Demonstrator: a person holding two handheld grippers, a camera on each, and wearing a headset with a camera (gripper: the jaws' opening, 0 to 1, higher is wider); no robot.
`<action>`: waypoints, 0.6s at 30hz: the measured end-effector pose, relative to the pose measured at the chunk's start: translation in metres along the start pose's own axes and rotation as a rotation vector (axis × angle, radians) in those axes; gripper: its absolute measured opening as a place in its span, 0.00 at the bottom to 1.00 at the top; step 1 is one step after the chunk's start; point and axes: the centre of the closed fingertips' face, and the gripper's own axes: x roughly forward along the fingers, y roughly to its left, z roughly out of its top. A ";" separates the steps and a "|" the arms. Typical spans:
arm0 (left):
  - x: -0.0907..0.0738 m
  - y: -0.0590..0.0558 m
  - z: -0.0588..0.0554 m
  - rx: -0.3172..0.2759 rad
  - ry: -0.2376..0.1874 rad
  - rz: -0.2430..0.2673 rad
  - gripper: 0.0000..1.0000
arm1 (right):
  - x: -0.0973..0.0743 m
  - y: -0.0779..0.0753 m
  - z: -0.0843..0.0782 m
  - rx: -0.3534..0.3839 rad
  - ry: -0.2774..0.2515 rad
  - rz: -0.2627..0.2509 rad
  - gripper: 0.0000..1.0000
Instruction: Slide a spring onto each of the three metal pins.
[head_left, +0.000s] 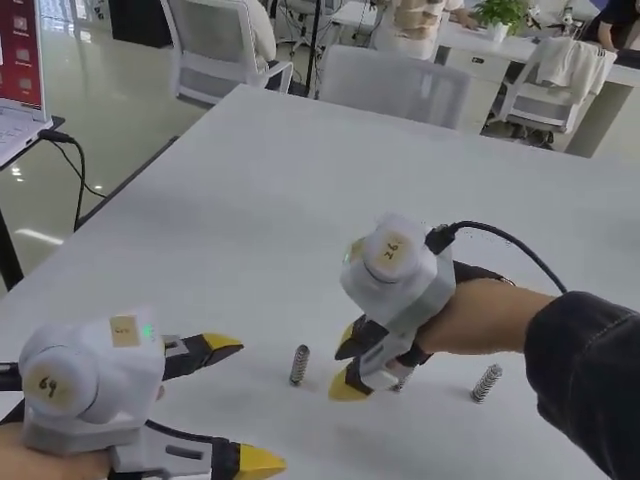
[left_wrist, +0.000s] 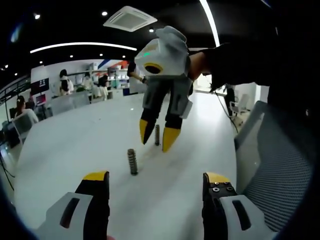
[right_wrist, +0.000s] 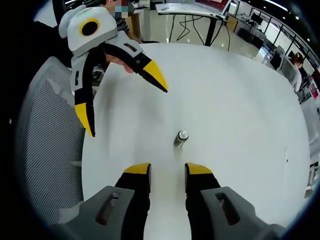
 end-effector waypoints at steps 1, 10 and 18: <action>0.000 0.000 0.000 -0.001 -0.001 0.000 0.72 | -0.001 0.001 -0.001 0.002 -0.004 -0.002 0.25; 0.001 0.000 -0.001 -0.012 0.000 0.003 0.73 | -0.010 0.014 -0.006 0.057 -0.086 -0.018 0.27; 0.000 -0.001 -0.002 -0.027 0.000 0.006 0.74 | -0.019 0.025 -0.017 0.128 -0.165 -0.031 0.29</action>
